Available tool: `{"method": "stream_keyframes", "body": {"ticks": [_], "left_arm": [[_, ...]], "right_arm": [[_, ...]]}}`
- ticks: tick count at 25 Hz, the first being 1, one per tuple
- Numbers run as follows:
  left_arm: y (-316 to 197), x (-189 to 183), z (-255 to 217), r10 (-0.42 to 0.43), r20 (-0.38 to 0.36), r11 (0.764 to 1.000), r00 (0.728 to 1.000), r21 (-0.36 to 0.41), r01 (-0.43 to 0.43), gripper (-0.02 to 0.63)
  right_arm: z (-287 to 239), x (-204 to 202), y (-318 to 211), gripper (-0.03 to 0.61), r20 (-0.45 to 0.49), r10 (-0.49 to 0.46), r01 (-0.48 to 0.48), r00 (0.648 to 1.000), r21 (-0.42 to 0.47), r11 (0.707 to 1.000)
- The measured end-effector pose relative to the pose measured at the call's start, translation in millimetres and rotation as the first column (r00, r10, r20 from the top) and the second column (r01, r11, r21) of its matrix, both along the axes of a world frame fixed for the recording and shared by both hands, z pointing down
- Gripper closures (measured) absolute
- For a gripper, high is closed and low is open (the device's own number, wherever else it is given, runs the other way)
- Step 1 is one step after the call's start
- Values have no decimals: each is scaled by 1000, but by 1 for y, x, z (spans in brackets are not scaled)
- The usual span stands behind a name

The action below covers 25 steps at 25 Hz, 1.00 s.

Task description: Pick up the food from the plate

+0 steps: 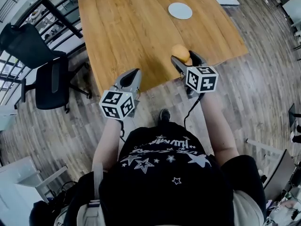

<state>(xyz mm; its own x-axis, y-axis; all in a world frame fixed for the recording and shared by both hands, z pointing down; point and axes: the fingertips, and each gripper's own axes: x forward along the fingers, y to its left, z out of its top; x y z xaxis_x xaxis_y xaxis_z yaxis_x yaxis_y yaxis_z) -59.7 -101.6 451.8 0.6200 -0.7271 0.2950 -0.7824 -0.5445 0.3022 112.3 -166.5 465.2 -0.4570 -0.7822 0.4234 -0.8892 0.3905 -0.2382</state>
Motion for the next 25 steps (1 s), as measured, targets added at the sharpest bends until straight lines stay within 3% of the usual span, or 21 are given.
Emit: {"method": "stream_keyframes", "body": {"ticks": [4,9,25], "left_arm": [[16,-29,-3,13,-6,1000,1000,0,-13,612],[40,-57,-6,33,-3,999,999,6,-33,612],[113,-106,-12,69,-2,997,998,33,-69,612]], "right_arm": [[-5,-26,21,213,35,46,-46,998,6,999],[-12,-52,50,213,12,56,-57,998,31,998],[-19,-90,129,213,26,108,-109,994,47,993]]}}
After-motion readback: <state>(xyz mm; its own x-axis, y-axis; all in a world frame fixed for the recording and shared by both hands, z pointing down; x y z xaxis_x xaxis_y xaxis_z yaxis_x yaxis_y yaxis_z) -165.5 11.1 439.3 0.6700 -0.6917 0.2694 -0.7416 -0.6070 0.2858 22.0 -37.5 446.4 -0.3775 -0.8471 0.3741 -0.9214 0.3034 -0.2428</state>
